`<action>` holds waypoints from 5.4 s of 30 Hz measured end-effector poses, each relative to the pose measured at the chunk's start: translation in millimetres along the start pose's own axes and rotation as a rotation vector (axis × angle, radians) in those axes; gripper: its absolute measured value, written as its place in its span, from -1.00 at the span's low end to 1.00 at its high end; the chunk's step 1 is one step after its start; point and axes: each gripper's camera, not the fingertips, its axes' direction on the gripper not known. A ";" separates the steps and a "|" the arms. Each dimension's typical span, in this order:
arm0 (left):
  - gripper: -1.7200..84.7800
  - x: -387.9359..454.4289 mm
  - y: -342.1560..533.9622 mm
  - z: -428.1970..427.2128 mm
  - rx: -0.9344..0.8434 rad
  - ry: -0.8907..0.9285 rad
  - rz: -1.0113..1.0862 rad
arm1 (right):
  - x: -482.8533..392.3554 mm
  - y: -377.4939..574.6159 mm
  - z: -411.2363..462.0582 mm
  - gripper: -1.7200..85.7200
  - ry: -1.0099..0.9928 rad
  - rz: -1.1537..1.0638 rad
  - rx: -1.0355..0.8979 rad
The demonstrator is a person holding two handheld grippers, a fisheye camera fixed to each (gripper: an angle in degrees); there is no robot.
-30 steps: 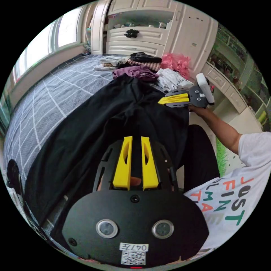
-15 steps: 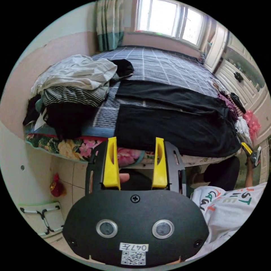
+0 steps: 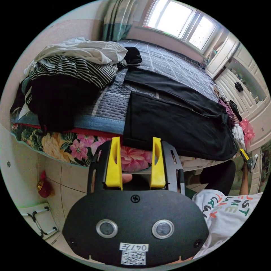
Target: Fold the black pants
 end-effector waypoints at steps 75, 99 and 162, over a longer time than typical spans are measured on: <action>-0.97 135.3 -312.4 -71.5 -0.183 -0.197 0.254 | 50.7 -385.3 167.6 -0.96 -0.268 -0.303 -0.015; -0.49 119.1 -456.2 -62.2 -0.110 -0.286 0.222 | -32.7 -562.7 256.6 -0.83 -0.288 -0.112 0.282; -0.77 -128.9 -444.3 46.4 -0.130 0.582 -0.036 | -671.2 -843.7 101.9 -0.97 -0.898 -0.650 0.627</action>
